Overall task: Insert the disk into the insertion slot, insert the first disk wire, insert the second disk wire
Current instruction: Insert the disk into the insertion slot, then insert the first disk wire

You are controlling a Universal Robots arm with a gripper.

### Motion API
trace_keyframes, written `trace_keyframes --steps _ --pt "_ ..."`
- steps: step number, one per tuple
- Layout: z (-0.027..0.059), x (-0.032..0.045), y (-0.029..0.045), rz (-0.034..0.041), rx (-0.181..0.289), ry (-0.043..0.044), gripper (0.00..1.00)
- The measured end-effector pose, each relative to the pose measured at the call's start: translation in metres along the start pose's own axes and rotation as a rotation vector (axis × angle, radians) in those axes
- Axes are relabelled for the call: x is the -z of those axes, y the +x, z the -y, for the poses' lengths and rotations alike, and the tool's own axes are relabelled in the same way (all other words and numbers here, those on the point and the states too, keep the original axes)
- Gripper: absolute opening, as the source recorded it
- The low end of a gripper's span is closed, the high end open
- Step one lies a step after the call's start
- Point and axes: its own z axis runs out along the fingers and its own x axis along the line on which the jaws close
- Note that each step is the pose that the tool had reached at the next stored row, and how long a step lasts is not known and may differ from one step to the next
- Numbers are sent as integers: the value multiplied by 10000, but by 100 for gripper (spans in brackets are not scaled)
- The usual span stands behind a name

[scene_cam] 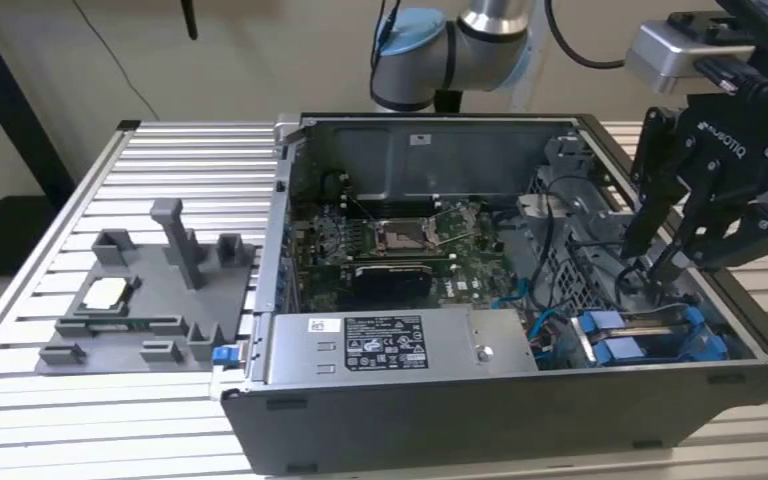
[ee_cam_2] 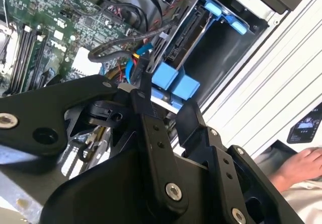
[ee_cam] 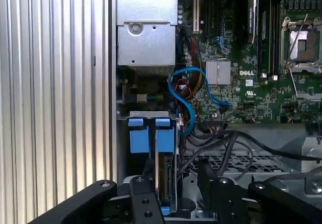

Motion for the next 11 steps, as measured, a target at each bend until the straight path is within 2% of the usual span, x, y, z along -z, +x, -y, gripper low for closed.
trace_keyframes --steps 2,4,8,11 --pt "-1 -8 -78 -7 2 42 47" --pt "-2 -21 -138 -13 11 139 47" --pt "-5 -55 -157 -19 62 431 47" --pt "-75 -77 -171 -21 66 542 47"
